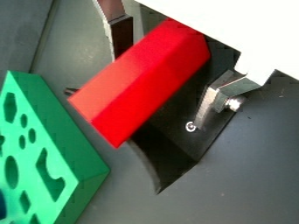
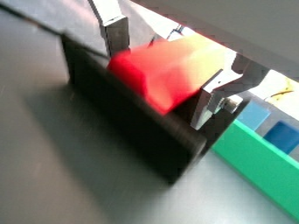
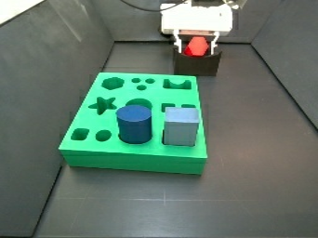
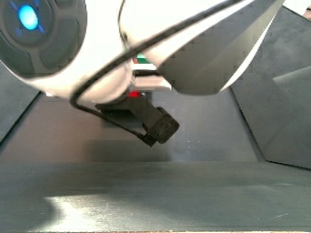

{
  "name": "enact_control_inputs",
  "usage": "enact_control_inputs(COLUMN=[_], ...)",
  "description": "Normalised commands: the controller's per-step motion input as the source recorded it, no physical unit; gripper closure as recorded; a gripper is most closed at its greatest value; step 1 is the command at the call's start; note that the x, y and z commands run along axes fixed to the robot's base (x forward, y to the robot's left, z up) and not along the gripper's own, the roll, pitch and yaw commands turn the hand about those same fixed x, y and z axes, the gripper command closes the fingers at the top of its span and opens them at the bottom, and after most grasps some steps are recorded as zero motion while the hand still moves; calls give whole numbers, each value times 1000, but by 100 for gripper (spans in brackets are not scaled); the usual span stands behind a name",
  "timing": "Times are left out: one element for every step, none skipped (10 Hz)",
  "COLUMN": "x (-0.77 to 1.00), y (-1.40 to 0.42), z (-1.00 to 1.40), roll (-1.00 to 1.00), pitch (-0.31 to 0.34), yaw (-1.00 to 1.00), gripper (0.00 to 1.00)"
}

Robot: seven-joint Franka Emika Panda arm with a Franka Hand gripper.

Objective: Pick up the hexagon object. Move up. Place the hexagon object on the fixture. Regrasp the hexagon object. Move to above the board. Insert the hexagon object.
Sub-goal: Regrasp the hexagon object.

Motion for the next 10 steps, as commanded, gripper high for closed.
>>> enact_control_inputs(x=[-22,-32,-40,-40,-39,-33,-31,-100,-96,-113], y=[-1,-3,-1,-2,1,0,2,-1000,-1000,-1000], z=[1000,1000,1000,915,668,478,220,906,888,876], roll=[-9,11,21,24,27,30,35,1000,1000,1000], pitch=[-13,-10,-3,4,20,31,42,54,51,44], yaw=[22,28,33,33,33,29,22,14,13,12], gripper=[0,0,0,0,0,0,0,0,0,0])
